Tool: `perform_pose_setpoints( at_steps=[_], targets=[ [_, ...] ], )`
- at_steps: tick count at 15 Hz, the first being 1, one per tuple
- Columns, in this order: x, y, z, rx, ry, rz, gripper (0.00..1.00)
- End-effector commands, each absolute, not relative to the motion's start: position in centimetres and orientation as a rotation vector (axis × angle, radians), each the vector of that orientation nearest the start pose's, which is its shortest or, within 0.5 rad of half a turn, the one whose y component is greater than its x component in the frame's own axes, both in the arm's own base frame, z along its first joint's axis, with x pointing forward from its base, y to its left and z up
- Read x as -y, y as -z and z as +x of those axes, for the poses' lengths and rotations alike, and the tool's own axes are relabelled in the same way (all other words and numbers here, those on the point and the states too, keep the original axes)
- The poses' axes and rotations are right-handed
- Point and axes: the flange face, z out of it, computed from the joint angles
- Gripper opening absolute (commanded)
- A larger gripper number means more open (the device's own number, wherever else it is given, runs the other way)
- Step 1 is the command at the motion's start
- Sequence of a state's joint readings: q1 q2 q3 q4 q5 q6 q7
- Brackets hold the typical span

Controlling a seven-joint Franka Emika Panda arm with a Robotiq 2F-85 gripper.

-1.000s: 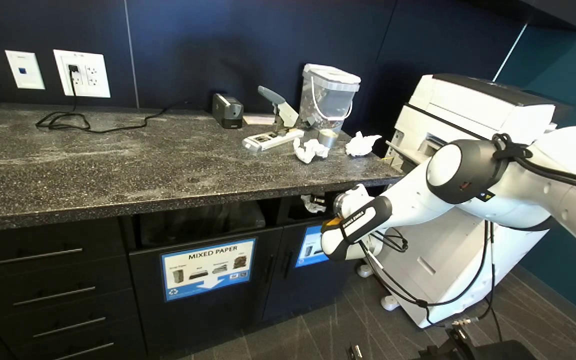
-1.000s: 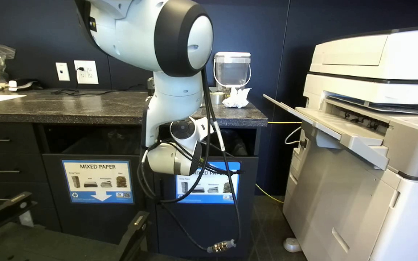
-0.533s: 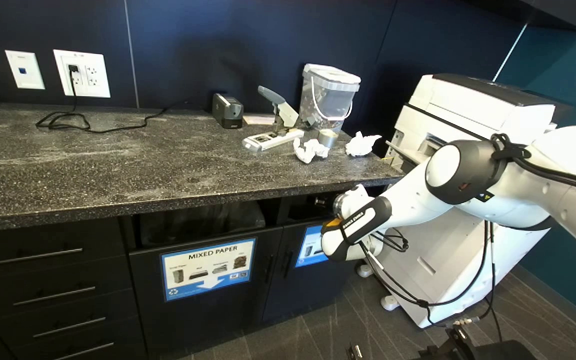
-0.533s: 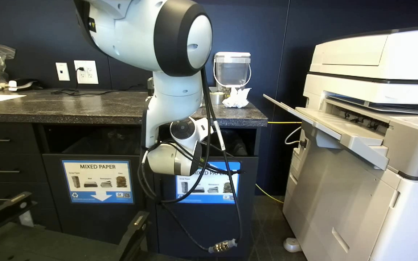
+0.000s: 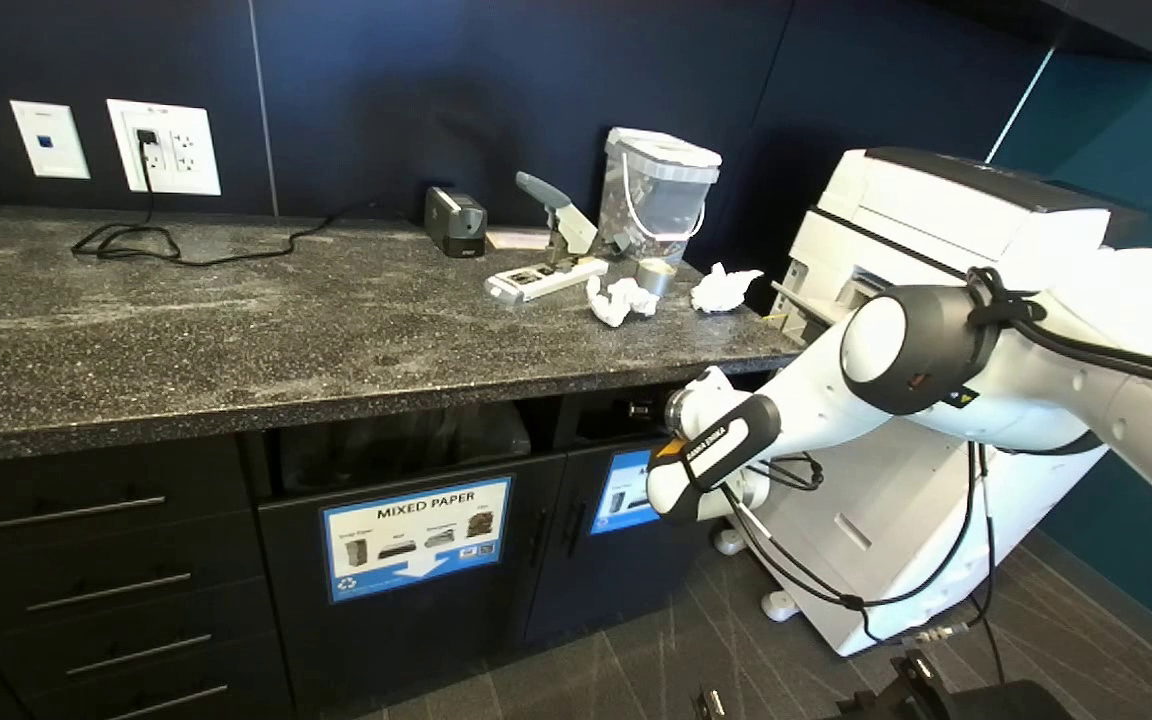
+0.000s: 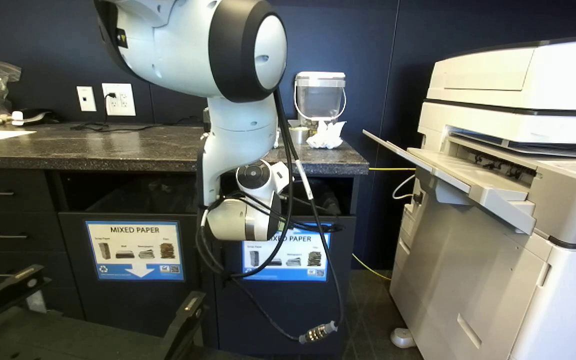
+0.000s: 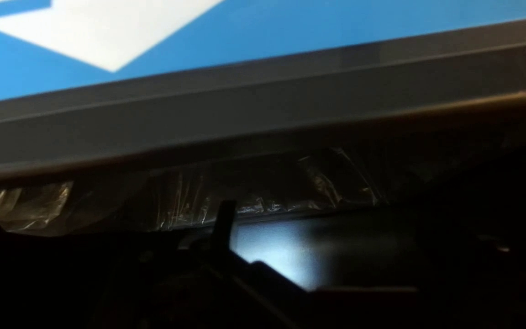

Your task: Put the papers in the bin to the right

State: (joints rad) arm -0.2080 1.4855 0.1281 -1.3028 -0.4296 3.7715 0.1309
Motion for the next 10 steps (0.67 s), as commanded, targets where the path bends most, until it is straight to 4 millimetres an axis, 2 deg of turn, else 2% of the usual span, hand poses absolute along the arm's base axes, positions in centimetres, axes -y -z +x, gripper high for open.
perform_pose_setpoints(
  at_steps=[1,7,10],
  targets=[
    [2.9,1.8,67.6,0.205,1.431,-2.682,1.0],
    [3.9,-1.2,67.7,0.269,1.289,-2.823,1.0],
    [4.3,-2.2,66.3,0.319,1.059,-2.932,1.0]
  ],
)
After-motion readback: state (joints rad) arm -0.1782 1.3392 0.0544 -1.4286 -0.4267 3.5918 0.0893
